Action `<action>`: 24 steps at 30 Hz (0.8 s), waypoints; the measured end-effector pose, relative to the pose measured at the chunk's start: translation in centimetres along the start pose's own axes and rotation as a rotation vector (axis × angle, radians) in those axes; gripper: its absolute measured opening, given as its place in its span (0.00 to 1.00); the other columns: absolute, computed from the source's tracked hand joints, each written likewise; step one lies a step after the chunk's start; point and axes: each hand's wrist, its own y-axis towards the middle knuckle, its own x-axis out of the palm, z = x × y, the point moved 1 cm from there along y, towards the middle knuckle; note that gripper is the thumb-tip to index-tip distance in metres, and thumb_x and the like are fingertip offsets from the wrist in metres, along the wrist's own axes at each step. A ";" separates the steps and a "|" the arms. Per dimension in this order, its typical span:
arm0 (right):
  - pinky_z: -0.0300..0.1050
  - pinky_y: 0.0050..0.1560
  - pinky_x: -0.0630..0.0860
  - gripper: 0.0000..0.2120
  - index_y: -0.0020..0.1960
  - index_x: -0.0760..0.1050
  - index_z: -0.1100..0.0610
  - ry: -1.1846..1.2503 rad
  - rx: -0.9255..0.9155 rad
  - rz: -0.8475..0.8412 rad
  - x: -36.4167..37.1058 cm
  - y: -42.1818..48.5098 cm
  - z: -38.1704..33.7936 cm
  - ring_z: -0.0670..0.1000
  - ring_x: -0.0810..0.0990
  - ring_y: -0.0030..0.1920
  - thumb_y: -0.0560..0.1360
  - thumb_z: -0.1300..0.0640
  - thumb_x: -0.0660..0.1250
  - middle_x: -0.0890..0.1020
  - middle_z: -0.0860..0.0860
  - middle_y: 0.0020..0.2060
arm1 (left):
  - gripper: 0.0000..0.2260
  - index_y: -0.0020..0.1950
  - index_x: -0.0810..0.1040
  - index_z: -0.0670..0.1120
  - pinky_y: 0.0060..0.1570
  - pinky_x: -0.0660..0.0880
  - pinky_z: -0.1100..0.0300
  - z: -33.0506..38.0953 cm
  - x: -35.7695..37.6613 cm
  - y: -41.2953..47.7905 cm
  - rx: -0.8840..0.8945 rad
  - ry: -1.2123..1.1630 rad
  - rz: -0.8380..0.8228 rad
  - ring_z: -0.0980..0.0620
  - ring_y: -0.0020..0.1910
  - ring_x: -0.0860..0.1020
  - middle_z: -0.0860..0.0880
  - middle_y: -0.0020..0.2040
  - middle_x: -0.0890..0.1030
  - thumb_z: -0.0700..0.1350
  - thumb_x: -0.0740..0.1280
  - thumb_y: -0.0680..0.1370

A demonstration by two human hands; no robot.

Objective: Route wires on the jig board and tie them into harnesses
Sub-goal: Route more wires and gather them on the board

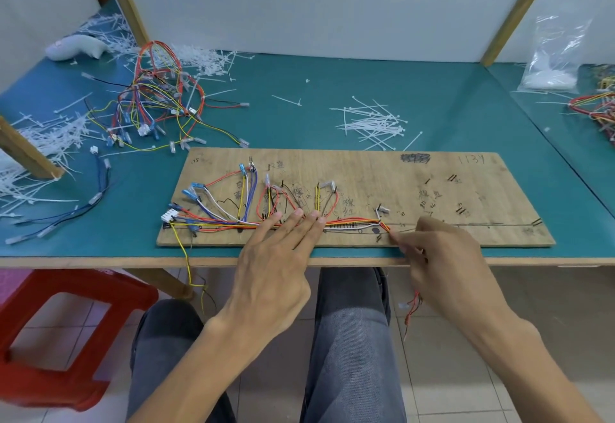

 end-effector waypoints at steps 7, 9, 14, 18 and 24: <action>0.48 0.41 0.73 0.20 0.70 0.75 0.41 -0.012 0.102 -0.209 0.3 -4.6 -1.6 0.58 0.83 0.51 0.79 0.53 0.65 0.83 0.46 0.40 | 0.37 0.84 0.64 0.48 0.83 0.55 0.50 0.0 0.4 0.1 0.004 0.037 0.032 0.52 0.82 0.63 0.52 0.82 0.66 0.39 0.65 0.74; 0.50 0.47 0.77 0.22 0.74 0.67 0.33 -0.058 0.161 -0.294 0.3 -5.5 -1.8 0.59 0.83 0.54 0.81 0.46 0.61 0.84 0.47 0.45 | 0.36 0.83 0.66 0.48 0.82 0.57 0.49 0.0 0.5 0.1 0.003 0.045 0.042 0.52 0.81 0.65 0.51 0.81 0.68 0.39 0.65 0.73; 0.46 0.37 0.75 0.16 0.47 0.81 0.44 -0.252 0.185 -0.135 -1.0 -4.3 -2.4 0.53 0.81 0.42 0.80 0.35 0.61 0.80 0.44 0.35 | 0.36 0.83 0.66 0.49 0.82 0.57 0.49 0.0 0.9 0.3 -0.011 0.062 0.038 0.52 0.81 0.65 0.52 0.81 0.68 0.40 0.66 0.73; 0.51 0.43 0.78 0.06 0.53 0.87 0.50 0.108 0.066 0.207 -0.2 -0.5 -2.7 0.52 0.79 0.45 0.80 0.51 0.71 0.80 0.45 0.43 | 0.38 0.85 0.60 0.50 0.83 0.50 0.50 0.0 1.0 0.2 -0.022 0.069 0.015 0.53 0.83 0.60 0.52 0.83 0.63 0.41 0.64 0.75; 0.57 0.47 0.78 0.07 0.51 0.88 0.58 0.050 0.047 0.201 3.7 2.4 -2.7 0.57 0.77 0.49 0.80 0.58 0.71 0.79 0.51 0.45 | 0.40 0.87 0.44 0.52 0.82 0.38 0.49 0.0 1.3 -0.2 -0.022 0.077 -0.005 0.55 0.85 0.45 0.55 0.87 0.48 0.43 0.59 0.78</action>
